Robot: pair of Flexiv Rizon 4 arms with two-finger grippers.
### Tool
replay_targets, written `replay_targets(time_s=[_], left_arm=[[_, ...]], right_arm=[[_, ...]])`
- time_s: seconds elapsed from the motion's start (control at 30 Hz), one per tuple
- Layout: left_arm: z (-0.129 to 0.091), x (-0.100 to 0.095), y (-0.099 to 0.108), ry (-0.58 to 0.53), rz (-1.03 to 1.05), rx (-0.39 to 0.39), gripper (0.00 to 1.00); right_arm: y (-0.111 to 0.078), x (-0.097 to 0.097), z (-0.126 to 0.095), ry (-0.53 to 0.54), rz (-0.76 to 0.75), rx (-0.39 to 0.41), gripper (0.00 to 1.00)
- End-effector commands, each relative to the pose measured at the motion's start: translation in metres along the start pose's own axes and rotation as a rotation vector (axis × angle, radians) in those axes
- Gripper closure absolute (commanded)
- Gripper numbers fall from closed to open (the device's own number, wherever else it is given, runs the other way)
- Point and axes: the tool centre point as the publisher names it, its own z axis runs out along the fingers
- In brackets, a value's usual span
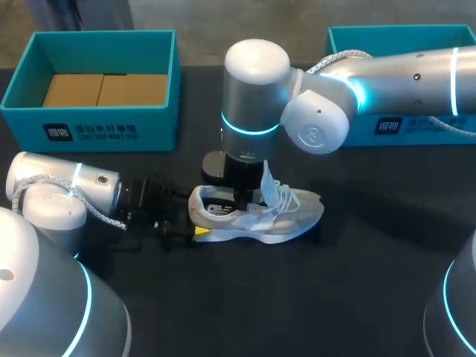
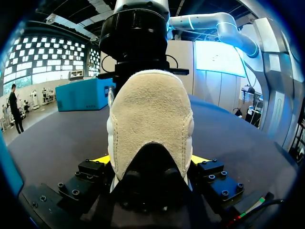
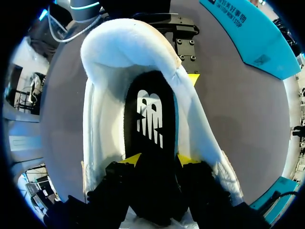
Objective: Take the shoe out of the shoebox, open the shoe tongue, remove and reinsert the insole, then place the shoe into the shoebox
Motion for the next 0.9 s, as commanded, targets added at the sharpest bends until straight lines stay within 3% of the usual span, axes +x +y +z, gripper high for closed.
replay_targets(time_s=[0.03,0.13,0.37,0.7,0.9], left_arm=[[0.0,0.002,0.003,-0.002,0.001,0.0,1.0],[0.0,0.002,0.003,-0.002,0.001,0.0,1.0],[0.0,0.002,0.003,-0.002,0.001,0.0,1.0],[0.0,0.002,0.003,-0.002,0.001,0.0,1.0],[0.0,0.002,0.003,-0.002,0.001,0.0,1.0]], right_arm=[[-0.001,0.004,0.014,0.021,-0.001,0.002,0.58],[-0.001,0.007,0.016,0.042,0.0,0.01,0.65],[-0.008,0.013,0.027,0.082,0.019,0.01,1.0],[-0.024,0.023,0.003,0.109,0.046,0.031,1.0],[-0.023,0.022,-0.019,0.058,0.027,-0.046,1.0]])
